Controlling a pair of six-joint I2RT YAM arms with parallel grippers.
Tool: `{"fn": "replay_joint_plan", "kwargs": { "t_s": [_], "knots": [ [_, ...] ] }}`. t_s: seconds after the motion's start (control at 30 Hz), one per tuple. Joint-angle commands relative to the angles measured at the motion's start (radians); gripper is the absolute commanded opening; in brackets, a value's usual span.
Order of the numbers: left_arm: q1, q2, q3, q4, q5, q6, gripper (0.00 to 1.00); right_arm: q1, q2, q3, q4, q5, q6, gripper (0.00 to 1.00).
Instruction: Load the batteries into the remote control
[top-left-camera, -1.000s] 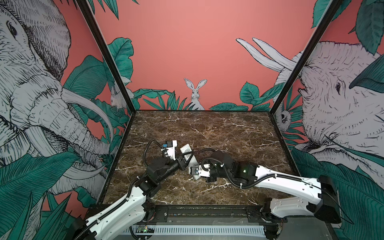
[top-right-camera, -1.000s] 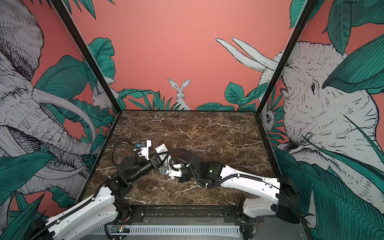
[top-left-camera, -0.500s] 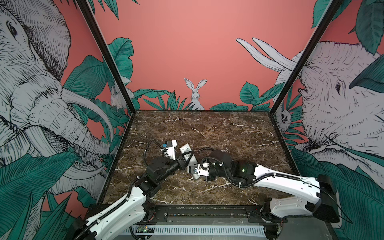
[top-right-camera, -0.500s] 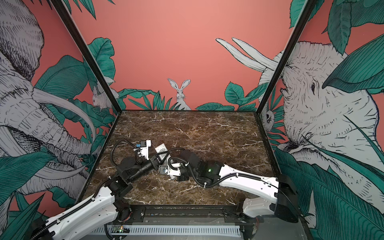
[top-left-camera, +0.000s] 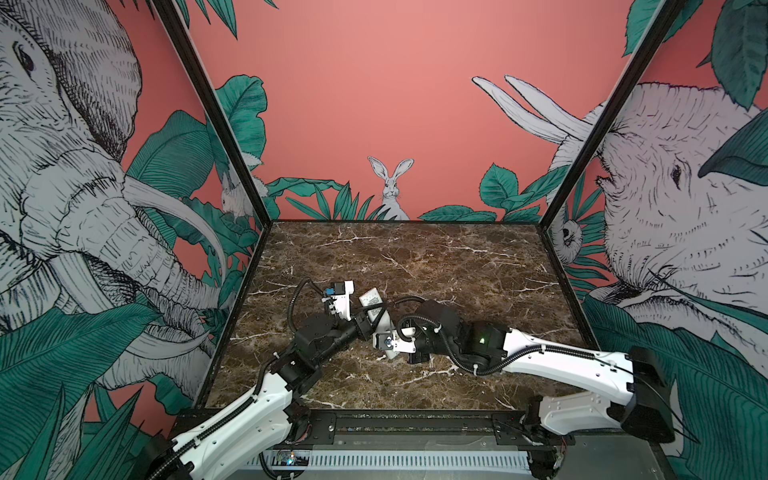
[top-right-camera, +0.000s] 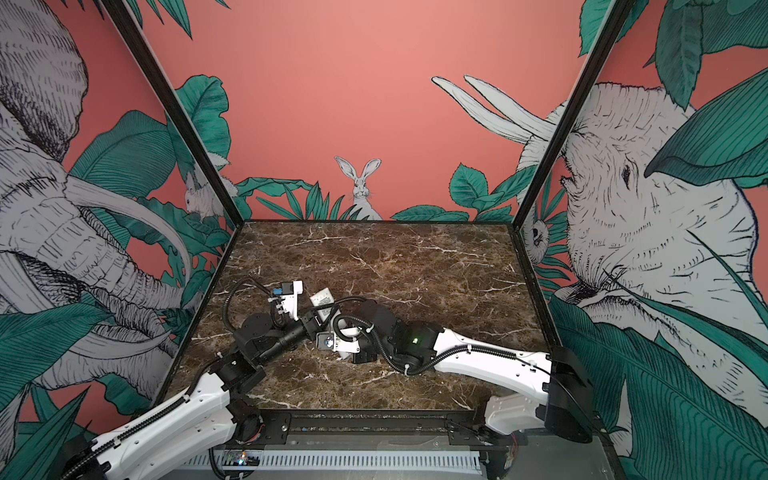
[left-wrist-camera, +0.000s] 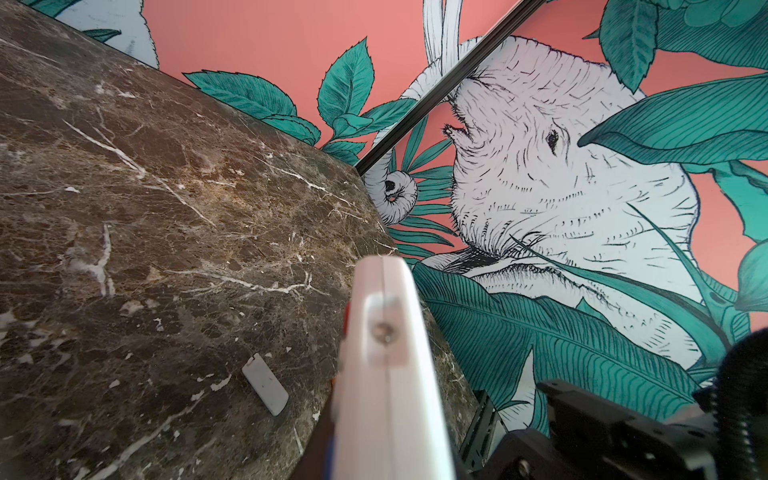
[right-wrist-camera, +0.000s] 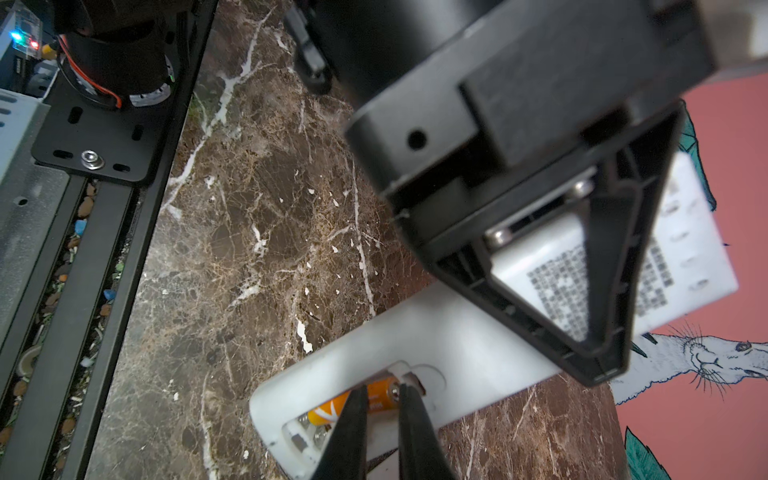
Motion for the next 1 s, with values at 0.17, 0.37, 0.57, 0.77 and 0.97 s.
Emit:
{"fn": "replay_joint_plan", "kwargs": {
  "t_s": [0.17,0.37,0.57,0.77,0.97],
  "knots": [
    [0.003,-0.006,0.028,0.052,0.011,-0.01,0.0,0.01,0.021,0.015,-0.017,-0.022,-0.012,0.15],
    [0.003,-0.007,0.022,0.055,0.011,-0.013,0.0,0.01,0.032,0.01,-0.018,-0.016,-0.01,0.1],
    [0.003,-0.016,0.014,0.054,0.007,-0.016,0.0,0.01,0.045,0.005,-0.009,-0.011,-0.008,0.06],
    [0.003,-0.018,0.013,0.056,0.005,-0.016,0.0,0.01,0.058,0.001,0.004,0.0,-0.003,0.05],
    [0.003,-0.018,0.008,0.054,0.003,-0.014,0.0,0.013,0.036,0.009,-0.002,0.005,0.015,0.11]
  ]
}}
